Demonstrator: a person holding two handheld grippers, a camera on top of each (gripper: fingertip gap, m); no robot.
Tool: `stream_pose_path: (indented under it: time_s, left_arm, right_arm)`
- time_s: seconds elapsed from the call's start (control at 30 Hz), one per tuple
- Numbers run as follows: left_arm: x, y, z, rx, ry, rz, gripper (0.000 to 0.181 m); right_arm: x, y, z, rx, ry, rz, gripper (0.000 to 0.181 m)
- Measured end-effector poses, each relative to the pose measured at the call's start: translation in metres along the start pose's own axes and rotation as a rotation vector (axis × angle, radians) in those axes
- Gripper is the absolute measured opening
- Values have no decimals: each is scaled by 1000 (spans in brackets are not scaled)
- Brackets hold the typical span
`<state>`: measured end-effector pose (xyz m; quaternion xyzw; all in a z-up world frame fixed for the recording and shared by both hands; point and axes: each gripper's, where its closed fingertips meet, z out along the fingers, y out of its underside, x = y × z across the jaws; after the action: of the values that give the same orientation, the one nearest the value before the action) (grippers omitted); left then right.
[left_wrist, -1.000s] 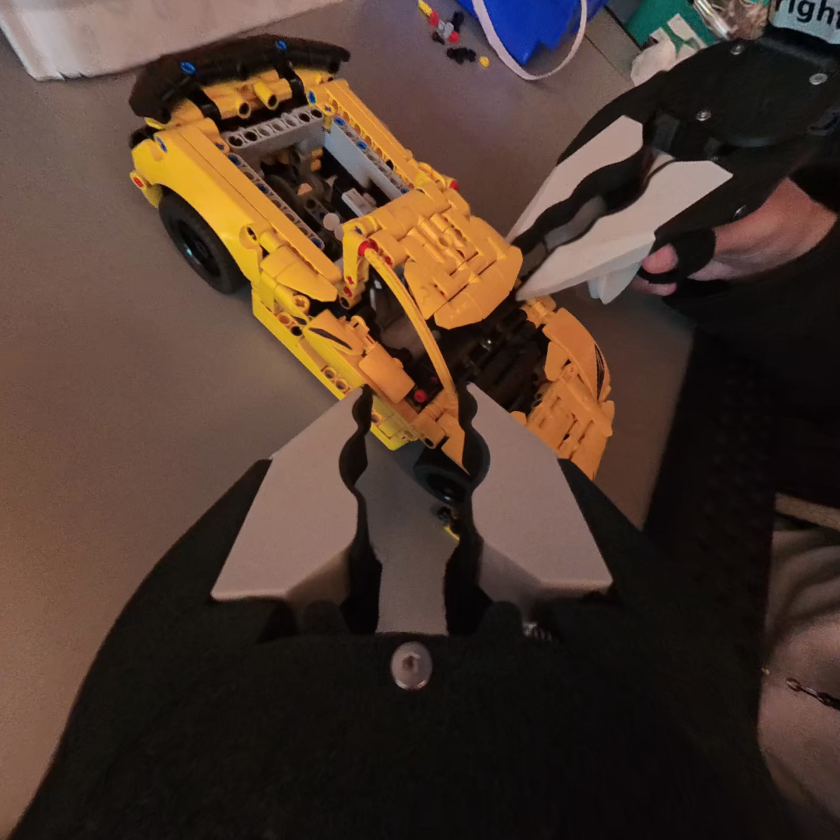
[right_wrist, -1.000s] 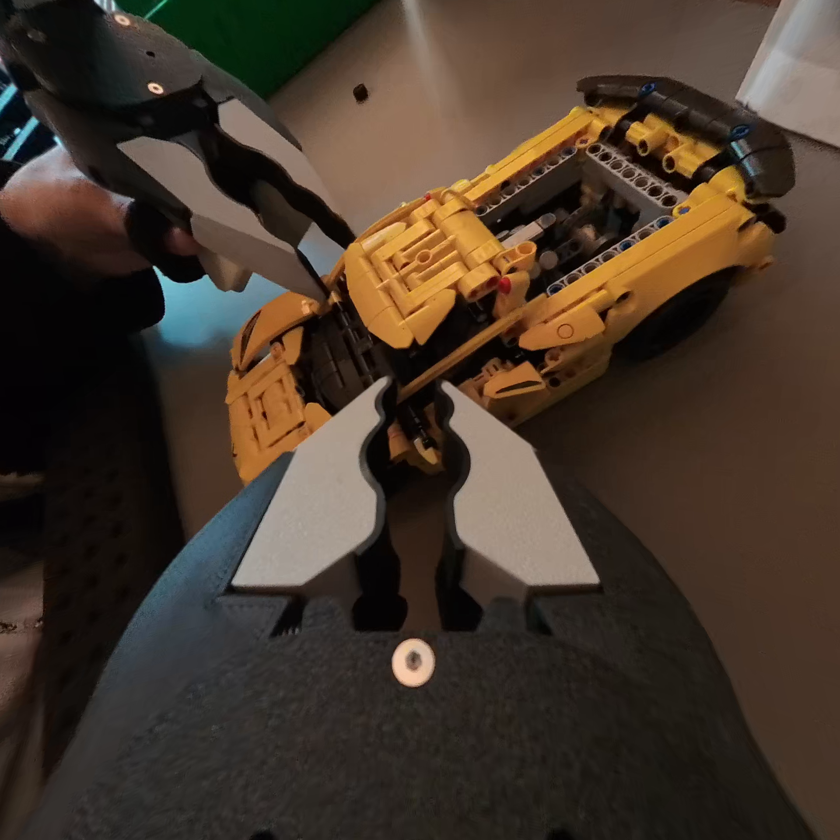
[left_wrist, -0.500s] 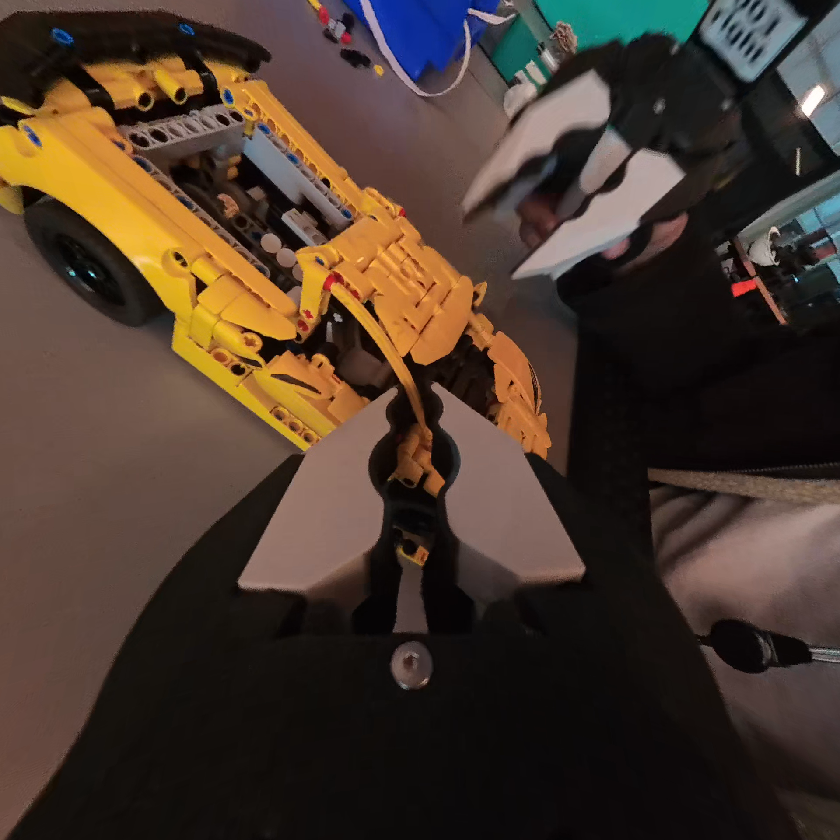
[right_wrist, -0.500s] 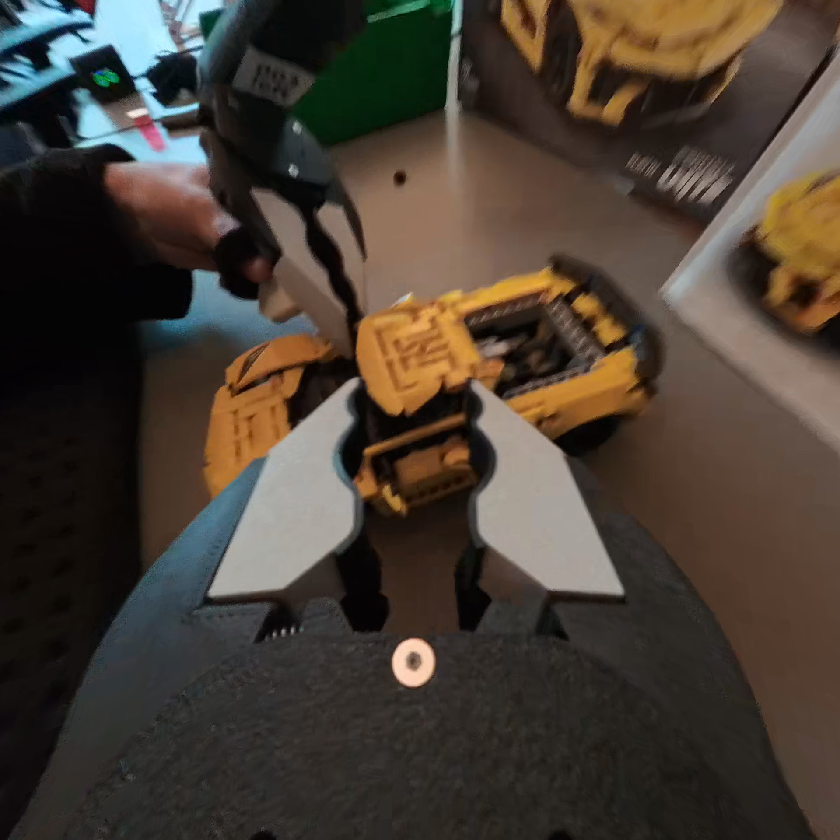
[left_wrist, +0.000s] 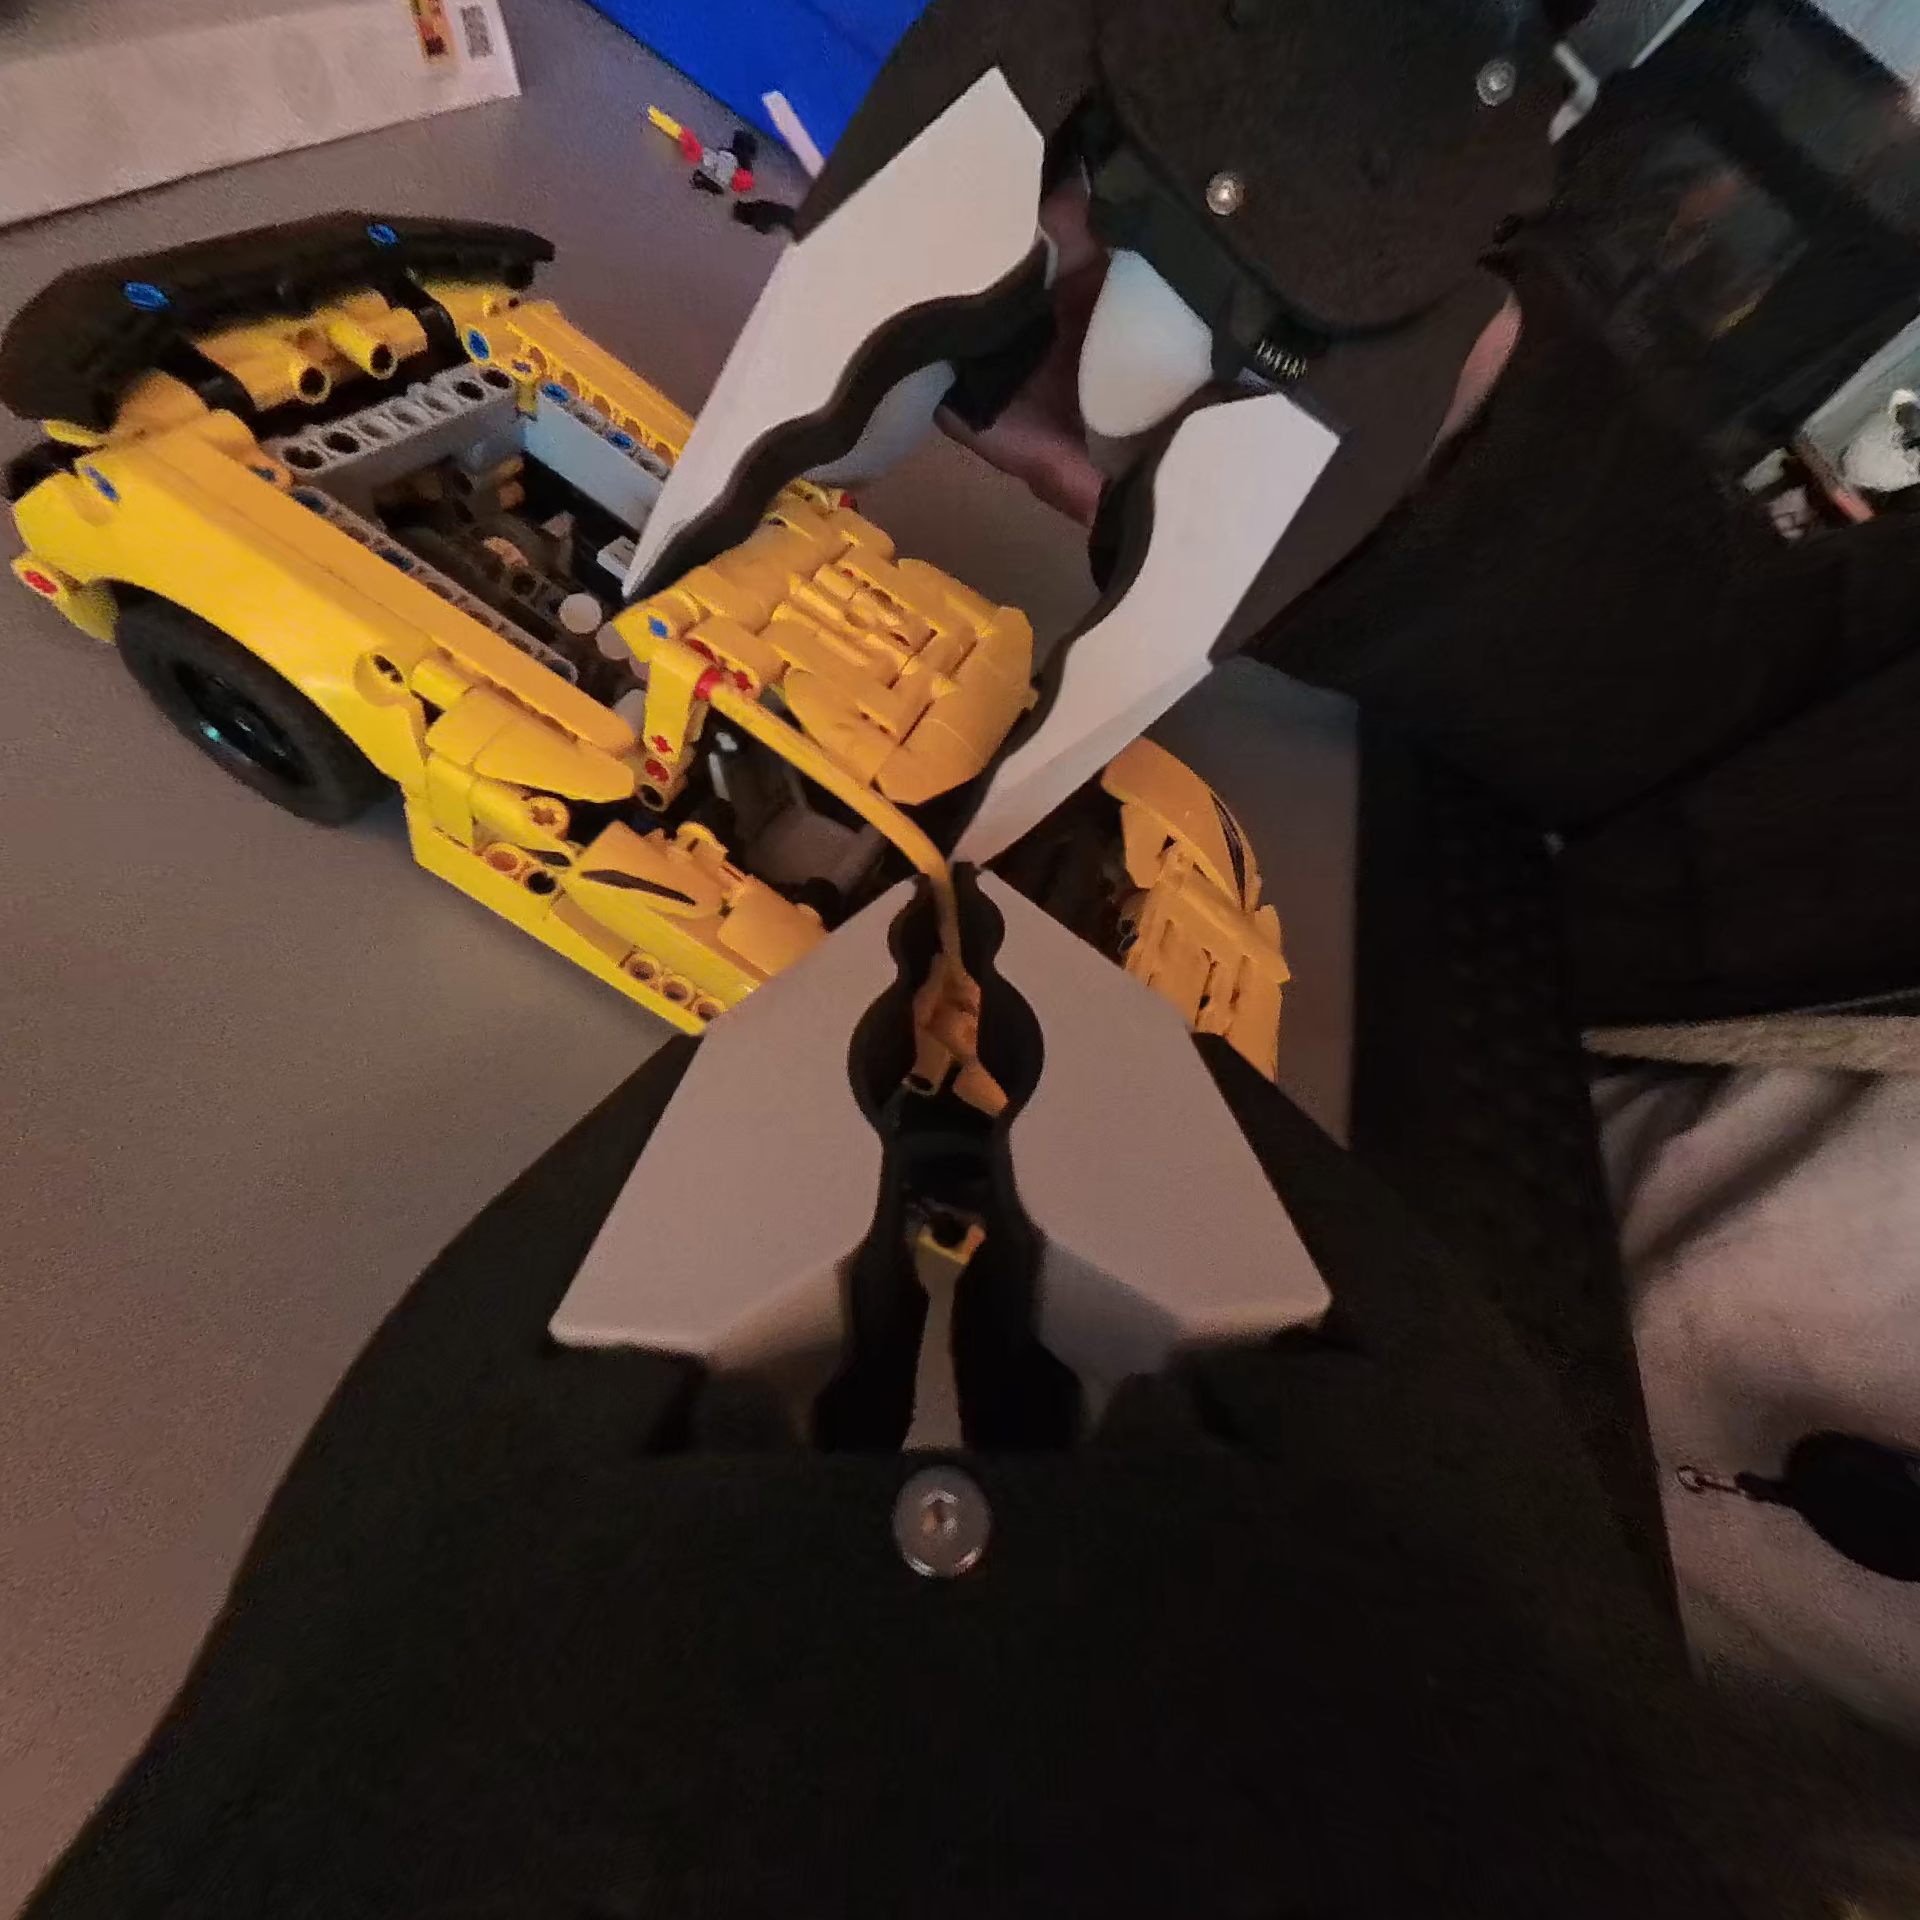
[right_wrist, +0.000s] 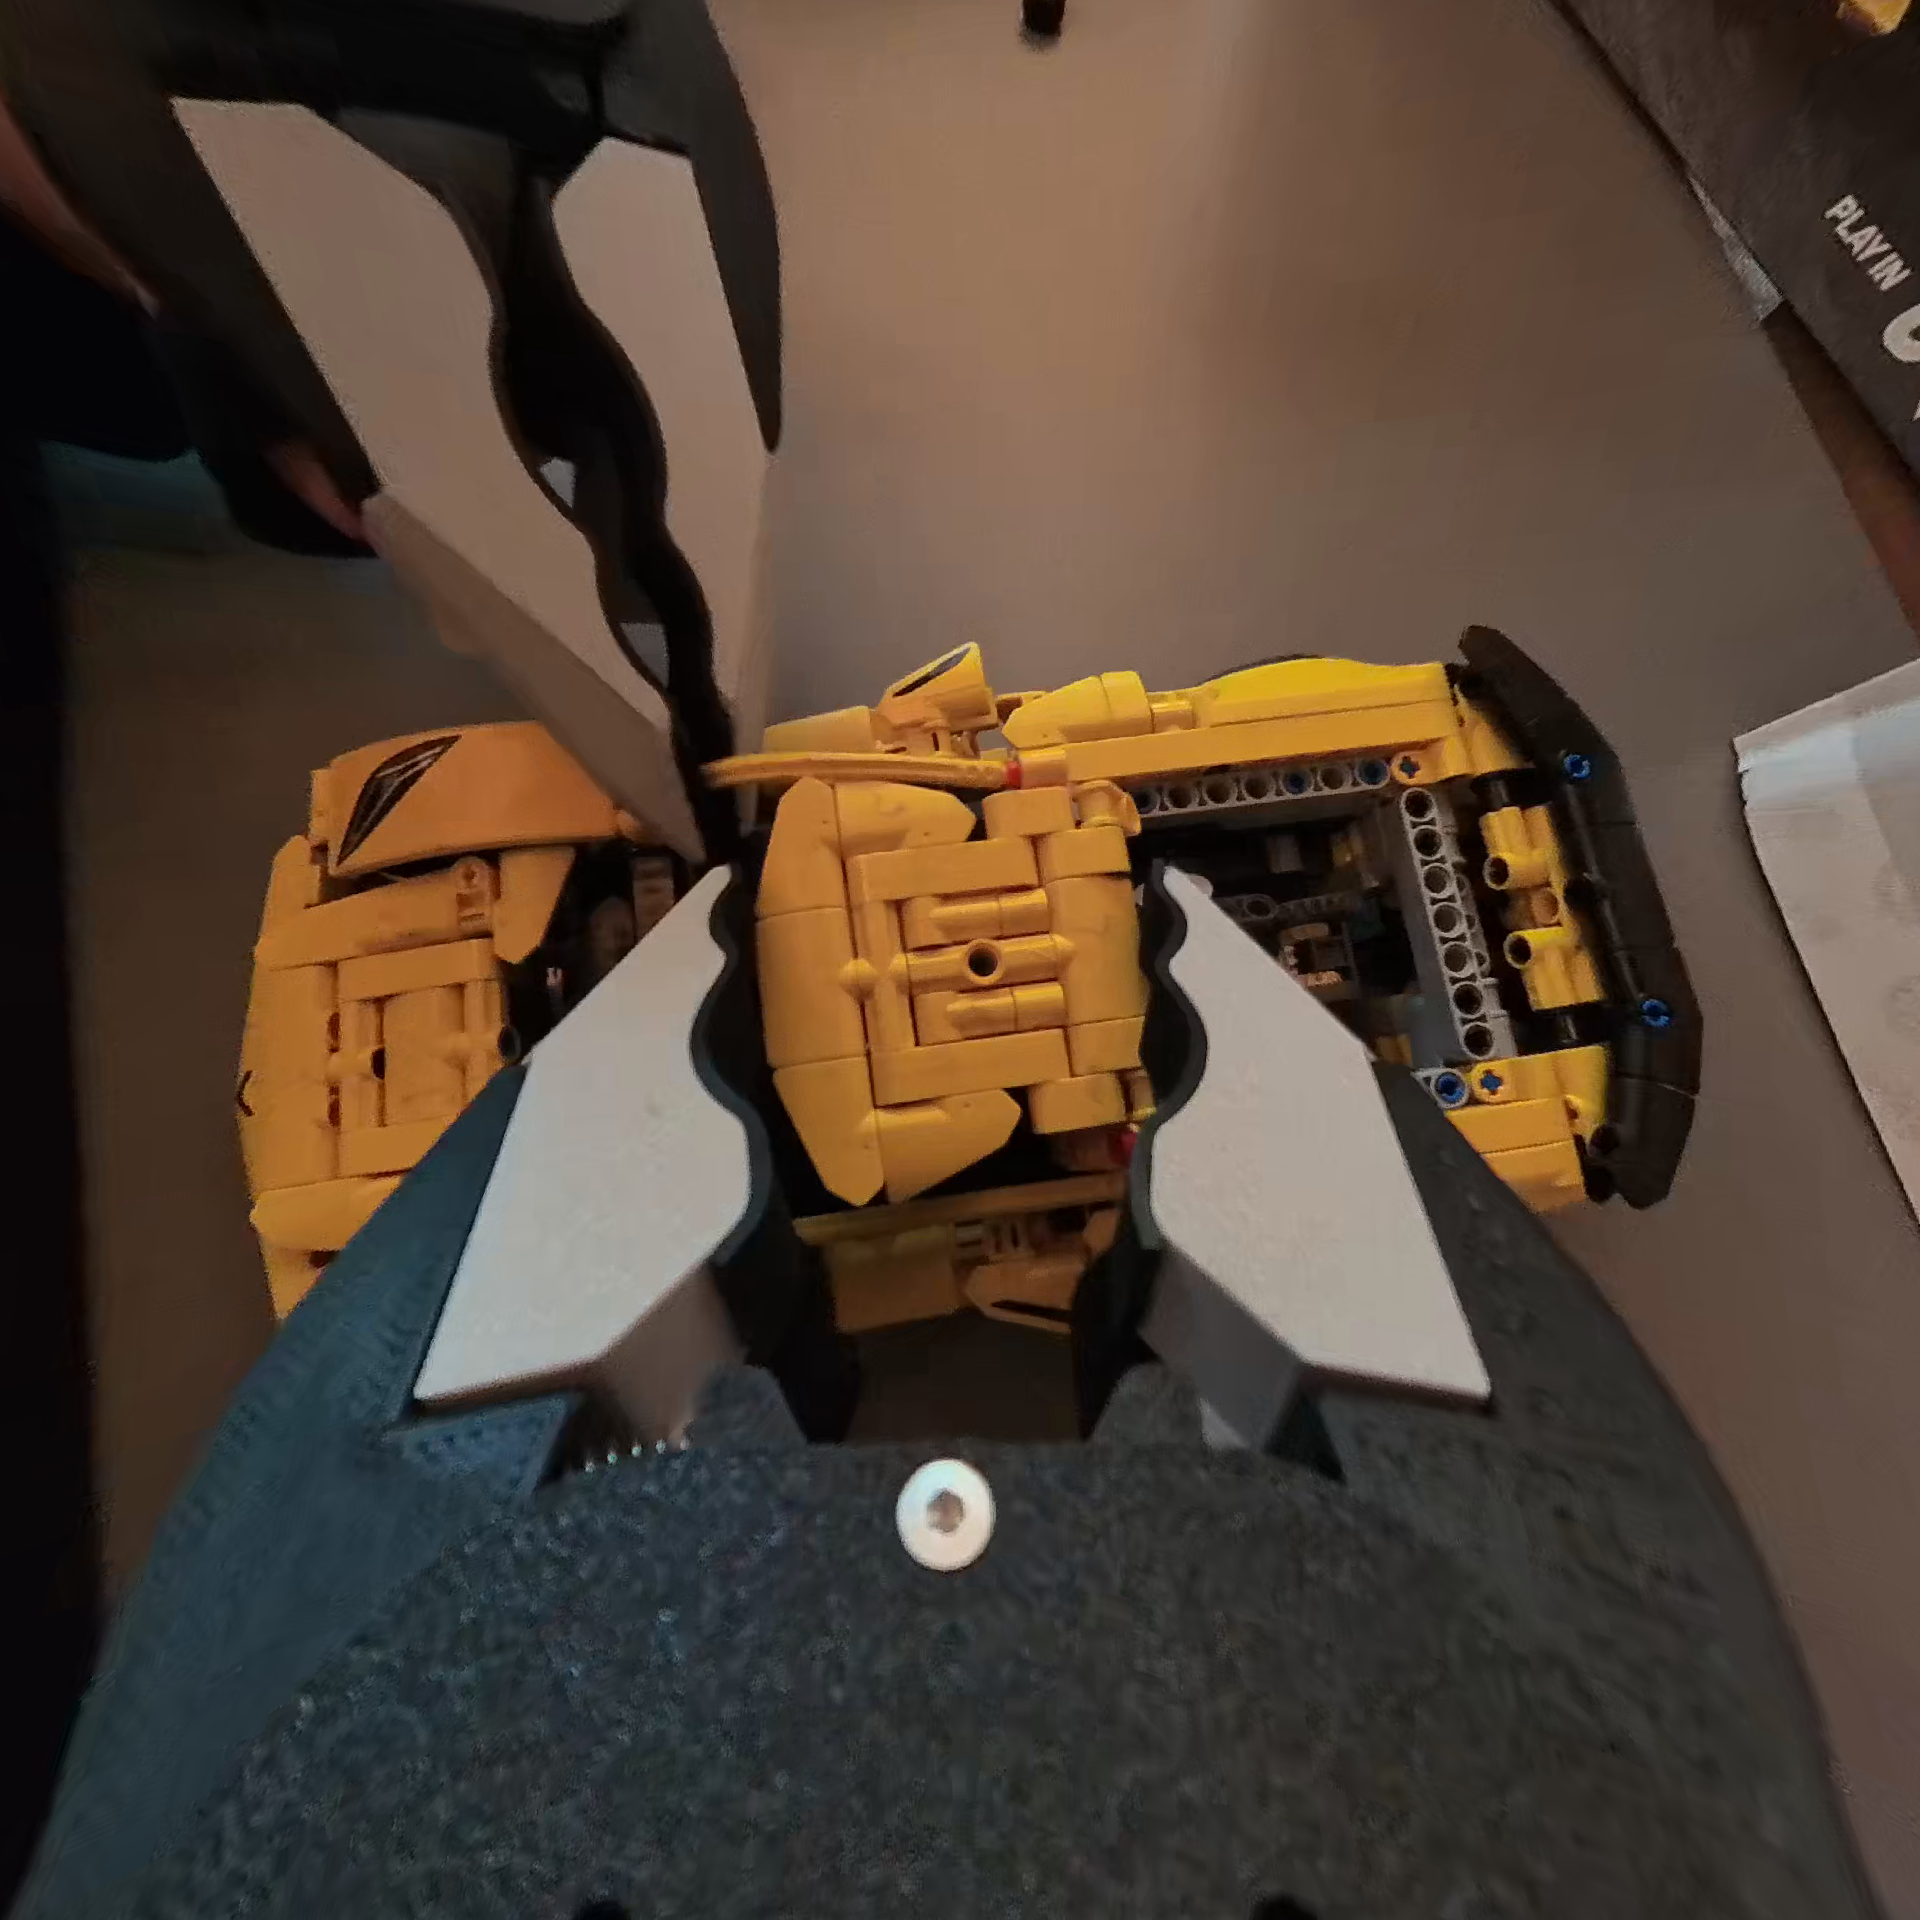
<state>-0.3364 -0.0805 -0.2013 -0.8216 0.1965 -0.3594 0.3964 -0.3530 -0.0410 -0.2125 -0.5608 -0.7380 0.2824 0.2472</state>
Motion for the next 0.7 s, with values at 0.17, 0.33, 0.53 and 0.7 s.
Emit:
stream_pose_path:
  time_s: [0.17, 0.33, 0.53, 0.7]
  left_arm:
    - [2, 1, -3, 9, -21, 10, 4]
    - [7, 3, -3, -11, -55, 98, 3]
    - [6, 2, -2, 31, 56, -96, 3]
    - [4, 2, 0, 43, 41, -113, 4]
  right_arm:
    - [1, 1, 0, -6, -3, 11, 74]
    - [-3, 1, 0, -9, -17, -1, 74]
    - [-9, 0, -4, -14, -52, -37, 73]
    - [2, -33, -31, 93, -181, -39, 42]
